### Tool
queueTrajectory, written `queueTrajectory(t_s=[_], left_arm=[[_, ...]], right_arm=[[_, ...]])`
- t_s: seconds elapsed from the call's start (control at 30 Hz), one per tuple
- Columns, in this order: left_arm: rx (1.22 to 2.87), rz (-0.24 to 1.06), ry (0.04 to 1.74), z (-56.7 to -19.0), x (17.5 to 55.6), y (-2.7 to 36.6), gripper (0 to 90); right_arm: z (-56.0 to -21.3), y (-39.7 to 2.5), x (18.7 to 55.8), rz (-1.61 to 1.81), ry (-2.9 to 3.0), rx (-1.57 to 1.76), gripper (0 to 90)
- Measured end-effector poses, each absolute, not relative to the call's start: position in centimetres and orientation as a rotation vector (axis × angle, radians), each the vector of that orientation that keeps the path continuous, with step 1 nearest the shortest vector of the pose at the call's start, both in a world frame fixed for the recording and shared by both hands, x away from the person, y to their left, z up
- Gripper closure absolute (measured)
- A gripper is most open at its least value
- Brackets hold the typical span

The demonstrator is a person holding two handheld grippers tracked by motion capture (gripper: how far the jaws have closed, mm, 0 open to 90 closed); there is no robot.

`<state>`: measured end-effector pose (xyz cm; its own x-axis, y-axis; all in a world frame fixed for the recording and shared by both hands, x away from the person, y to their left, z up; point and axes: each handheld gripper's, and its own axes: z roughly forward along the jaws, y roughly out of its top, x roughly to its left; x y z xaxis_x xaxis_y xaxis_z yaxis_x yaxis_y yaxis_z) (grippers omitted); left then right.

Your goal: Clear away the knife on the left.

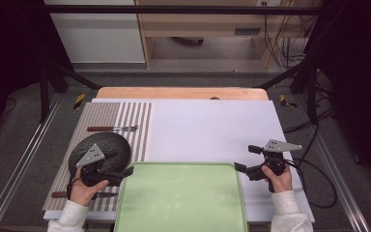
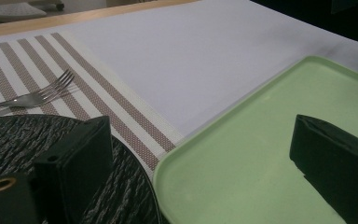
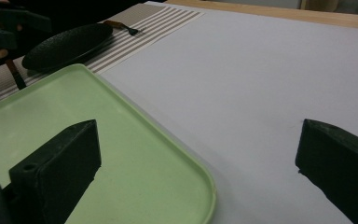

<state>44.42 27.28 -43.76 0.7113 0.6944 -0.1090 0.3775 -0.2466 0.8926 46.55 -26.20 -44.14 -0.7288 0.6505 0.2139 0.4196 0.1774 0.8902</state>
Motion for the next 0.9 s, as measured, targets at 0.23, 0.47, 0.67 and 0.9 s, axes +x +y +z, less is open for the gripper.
queueTrajectory(t_s=[0.23,0.47,0.67,0.9], left_arm=[[1.871,0.373,0.831,-43.7,44.4,27.2,5.8],[1.885,0.380,0.823,-43.6,44.4,27.2,5.7],[1.896,0.381,0.833,-43.1,44.7,27.3,5.7],[1.906,0.381,0.823,-42.5,44.9,27.8,5.6]], right_arm=[[-44.2,-26.2,46.5,1.571,2.241,1.036,0.5],[-44.2,-26.1,46.6,1.567,2.237,1.042,0.5],[-44.2,-26.0,46.6,1.558,2.242,1.042,0.5],[-44.1,-26.1,46.5,1.555,2.242,1.043,0.5]])
